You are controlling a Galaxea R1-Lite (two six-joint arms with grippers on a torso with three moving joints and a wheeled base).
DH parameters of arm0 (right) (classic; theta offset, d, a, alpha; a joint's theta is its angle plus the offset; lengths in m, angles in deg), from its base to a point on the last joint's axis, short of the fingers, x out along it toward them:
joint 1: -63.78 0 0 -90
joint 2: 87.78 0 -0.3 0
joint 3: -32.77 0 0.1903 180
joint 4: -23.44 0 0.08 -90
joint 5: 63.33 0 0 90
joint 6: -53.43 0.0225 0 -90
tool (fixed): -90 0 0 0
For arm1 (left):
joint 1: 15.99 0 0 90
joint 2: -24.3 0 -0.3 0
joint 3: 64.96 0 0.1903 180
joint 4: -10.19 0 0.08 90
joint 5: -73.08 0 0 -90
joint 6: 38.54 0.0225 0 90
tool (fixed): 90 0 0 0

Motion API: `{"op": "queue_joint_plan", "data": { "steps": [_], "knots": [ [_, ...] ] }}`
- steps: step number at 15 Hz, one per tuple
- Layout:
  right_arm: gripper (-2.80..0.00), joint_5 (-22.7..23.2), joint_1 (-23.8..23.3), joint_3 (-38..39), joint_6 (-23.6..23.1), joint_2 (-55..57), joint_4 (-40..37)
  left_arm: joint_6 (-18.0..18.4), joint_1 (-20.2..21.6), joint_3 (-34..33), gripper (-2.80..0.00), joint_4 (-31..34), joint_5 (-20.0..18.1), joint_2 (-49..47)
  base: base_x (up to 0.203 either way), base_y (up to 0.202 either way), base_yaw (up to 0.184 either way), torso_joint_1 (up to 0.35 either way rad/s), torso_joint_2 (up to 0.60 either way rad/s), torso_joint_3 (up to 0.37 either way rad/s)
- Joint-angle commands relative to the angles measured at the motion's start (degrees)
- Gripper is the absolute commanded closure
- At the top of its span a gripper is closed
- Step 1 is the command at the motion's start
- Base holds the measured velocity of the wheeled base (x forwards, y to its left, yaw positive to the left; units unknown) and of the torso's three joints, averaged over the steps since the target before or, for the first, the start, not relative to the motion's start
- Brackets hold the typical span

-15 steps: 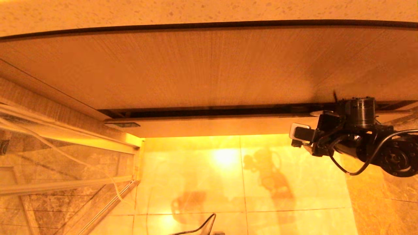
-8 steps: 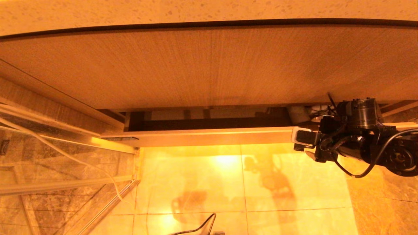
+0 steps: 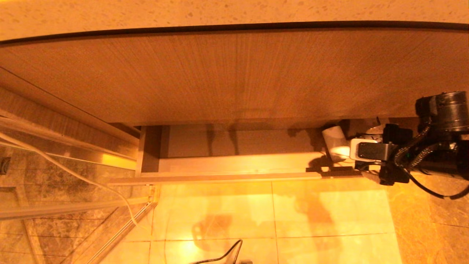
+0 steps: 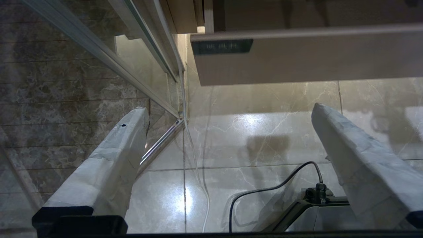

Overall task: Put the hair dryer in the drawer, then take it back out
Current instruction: Pull open the drawer

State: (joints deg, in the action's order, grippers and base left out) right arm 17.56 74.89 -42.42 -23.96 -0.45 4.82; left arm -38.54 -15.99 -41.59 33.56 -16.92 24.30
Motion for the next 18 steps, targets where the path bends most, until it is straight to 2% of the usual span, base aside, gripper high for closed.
{"op": "queue_joint_plan", "data": {
  "steps": [1,4,9,11,13,16,18],
  "knots": [
    [-2.8,-0.04,-0.22,-0.31,-1.07,-9.38,-6.03,0.0,0.0,0.0,-2.8,0.0,0.0,0.0,0.0,0.0,0.0,0.0,0.0,0.0],
    [-2.8,-0.4,-0.35,-0.95,-1.95,-18.98,-13.11,0.0,0.0,0.0,-2.8,0.0,0.0,0.0,0.0,0.0,0.0,0.0,0.0,0.0],
    [-2.8,-3.84,-1.34,-0.59,-1.41,-28.9,-15.04,0.0,0.0,0.0,-2.8,0.0,0.0,0.0,0.0,0.0,0.0,0.0,0.0,0.0],
    [-2.8,-7.46,-1.68,-0.49,0.21,-31.26,-16.63,0.0,0.0,0.0,-2.8,0.0,0.0,0.0,0.0,0.0,0.0,0.0,0.0,0.0],
    [-2.8,-13.37,-1.69,-0.92,2.12,-32.37,-19.44,0.05,0.0,0.0,-2.8,0.0,0.0,0.0,0.0,0.0,0.0,0.0,0.0,0.0],
    [-2.8,-21.01,-1.74,-1.29,8.71,-33.6,-23.05,0.0,0.0,0.0,-2.8,0.0,0.0,0.0,0.0,0.0,0.0,0.0,0.0,0.0],
    [-2.8,-24.03,-3.91,-1.71,9.3,-32.16,-23.44,0.0,0.0,0.0,-2.8,0.0,0.0,0.0,0.0,0.0,0.0,0.0,0.0,0.0]
  ]
}}
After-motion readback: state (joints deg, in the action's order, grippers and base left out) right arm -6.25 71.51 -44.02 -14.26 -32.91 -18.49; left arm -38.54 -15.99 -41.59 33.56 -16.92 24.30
